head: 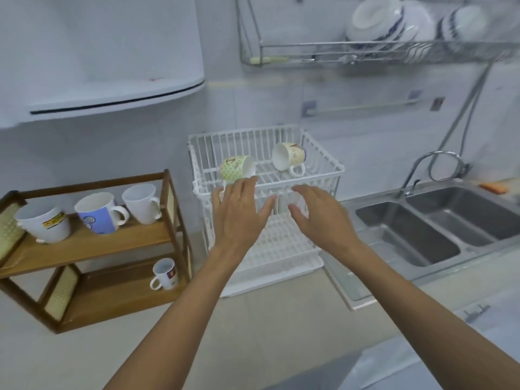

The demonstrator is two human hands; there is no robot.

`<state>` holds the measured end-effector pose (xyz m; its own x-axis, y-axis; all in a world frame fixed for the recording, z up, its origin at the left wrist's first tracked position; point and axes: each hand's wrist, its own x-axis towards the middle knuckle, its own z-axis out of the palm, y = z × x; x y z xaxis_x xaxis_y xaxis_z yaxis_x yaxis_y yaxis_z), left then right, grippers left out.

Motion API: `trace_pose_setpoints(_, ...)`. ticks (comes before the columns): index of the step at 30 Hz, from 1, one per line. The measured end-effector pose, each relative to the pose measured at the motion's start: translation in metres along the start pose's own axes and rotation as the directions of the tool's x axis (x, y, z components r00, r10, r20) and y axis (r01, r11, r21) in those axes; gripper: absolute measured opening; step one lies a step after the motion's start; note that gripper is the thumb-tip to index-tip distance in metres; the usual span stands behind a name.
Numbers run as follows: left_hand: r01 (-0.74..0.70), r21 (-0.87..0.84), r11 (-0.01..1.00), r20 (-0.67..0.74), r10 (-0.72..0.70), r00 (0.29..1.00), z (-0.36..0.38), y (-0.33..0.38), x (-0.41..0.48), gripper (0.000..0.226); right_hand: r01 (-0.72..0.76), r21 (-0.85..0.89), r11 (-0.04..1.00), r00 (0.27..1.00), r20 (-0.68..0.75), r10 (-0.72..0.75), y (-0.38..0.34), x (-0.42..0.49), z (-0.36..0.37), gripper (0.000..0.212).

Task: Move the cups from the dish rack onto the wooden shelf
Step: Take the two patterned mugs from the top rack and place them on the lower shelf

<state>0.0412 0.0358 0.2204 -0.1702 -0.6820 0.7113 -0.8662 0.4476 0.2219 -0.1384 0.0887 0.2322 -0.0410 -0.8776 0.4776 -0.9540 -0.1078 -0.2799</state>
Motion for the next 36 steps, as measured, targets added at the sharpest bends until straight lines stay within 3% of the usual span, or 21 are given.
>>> trace_pose_setpoints(5,0.127,0.165,0.978,0.08,-0.142,0.987,0.011,-0.009,0.04,0.064,-0.007,-0.019,1.0,1.0,-0.003,0.007,0.03,0.051,-0.017,0.043)
trace_pose_setpoints(9,0.15,0.236,0.96,0.188,-0.196,0.962,0.023,-0.022,0.07,0.067,-0.017,-0.025,1.0,0.999,0.032,0.018,0.048,0.094,-0.005,0.045)
trace_pose_setpoints(14,0.154,0.22,0.963,0.508,-0.248,0.825,0.042,-0.037,0.114,0.075,-0.024,0.0,1.0,0.991,0.129,0.024,0.077,0.151,0.017,0.053)
trace_pose_setpoints(18,0.121,0.218,0.968,0.621,-0.234,0.748,0.053,-0.039,0.138,0.095,0.009,0.001,1.0,0.957,0.291,-0.008,0.097,0.189,0.035,0.067)
trace_pose_setpoints(21,0.061,0.274,0.96,0.689,-0.24,0.684,0.06,-0.039,0.153,0.109,0.049,0.009,0.999,0.945,0.323,-0.049,0.107,0.206,0.046,0.084)
trace_pose_setpoints(25,0.072,0.314,0.947,0.725,-0.288,0.626,0.07,-0.043,0.164,0.112,0.105,0.021,0.994,0.933,0.344,-0.106,0.113,0.228,0.061,0.101)
trace_pose_setpoints(29,0.195,0.219,0.956,0.7,-0.294,0.651,0.074,-0.05,0.163,0.107,0.154,0.02,0.988,0.922,0.356,-0.151,0.117,0.247,0.072,0.106)
trace_pose_setpoints(33,0.352,0.133,0.927,0.675,-0.345,0.652,0.067,-0.058,0.153,0.104,0.217,0.034,0.976,0.916,0.339,-0.216,0.119,0.26,0.076,0.091)
trace_pose_setpoints(36,0.399,0.159,0.903,0.654,-0.4,0.642,0.056,-0.064,0.145,0.111,0.255,0.033,0.966,0.918,0.305,-0.253,0.125,0.267,0.077,0.082)
